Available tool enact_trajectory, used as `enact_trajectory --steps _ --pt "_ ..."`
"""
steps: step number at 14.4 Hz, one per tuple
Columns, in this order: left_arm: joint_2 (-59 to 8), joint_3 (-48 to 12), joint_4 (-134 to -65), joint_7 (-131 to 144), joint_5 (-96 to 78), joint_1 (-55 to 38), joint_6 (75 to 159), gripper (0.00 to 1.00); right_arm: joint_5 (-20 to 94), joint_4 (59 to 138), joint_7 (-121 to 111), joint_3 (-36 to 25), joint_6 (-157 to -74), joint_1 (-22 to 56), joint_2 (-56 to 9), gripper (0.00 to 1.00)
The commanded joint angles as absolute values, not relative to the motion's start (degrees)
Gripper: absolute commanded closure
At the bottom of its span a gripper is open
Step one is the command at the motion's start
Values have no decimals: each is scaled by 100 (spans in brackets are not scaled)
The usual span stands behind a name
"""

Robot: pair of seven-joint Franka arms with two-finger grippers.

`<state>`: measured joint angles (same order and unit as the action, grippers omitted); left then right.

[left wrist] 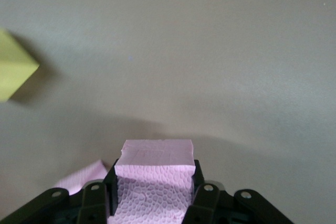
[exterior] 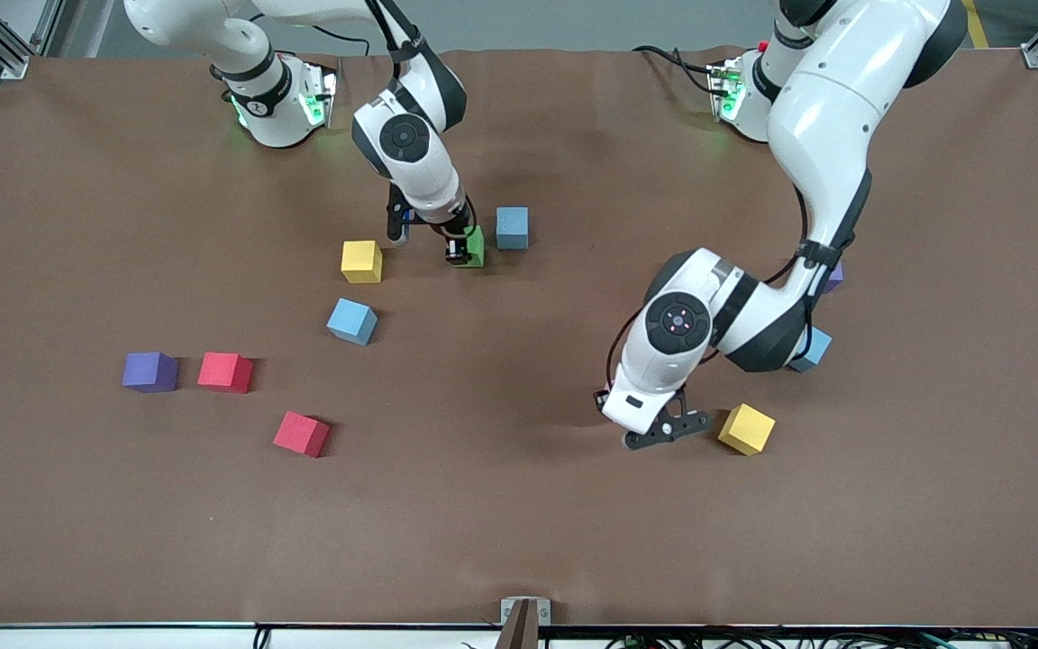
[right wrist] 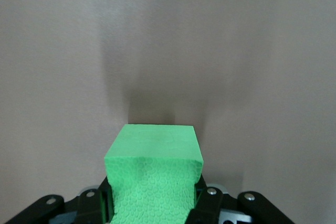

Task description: Arrange 11 blocks into digit 3

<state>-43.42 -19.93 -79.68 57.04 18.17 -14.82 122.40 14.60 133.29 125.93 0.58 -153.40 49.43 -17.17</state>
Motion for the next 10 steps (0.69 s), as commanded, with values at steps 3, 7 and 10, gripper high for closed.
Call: enact_trajectory --steps 3,7,10 --pt "-3158 -2109 -9568 7310 1758 -1512 12304 76 1556 13456 12674 44 -15425 5211 -1687 100" --pt "-2436 -2346 -10904 8987 1749 -1450 12989 76 1556 13456 12691 53 -15363 5282 -1687 100" --pt "-2241 -2609 -11381 10216 1749 -1450 13183 76 1556 13447 12709 61 -15363 5291 -1766 99"
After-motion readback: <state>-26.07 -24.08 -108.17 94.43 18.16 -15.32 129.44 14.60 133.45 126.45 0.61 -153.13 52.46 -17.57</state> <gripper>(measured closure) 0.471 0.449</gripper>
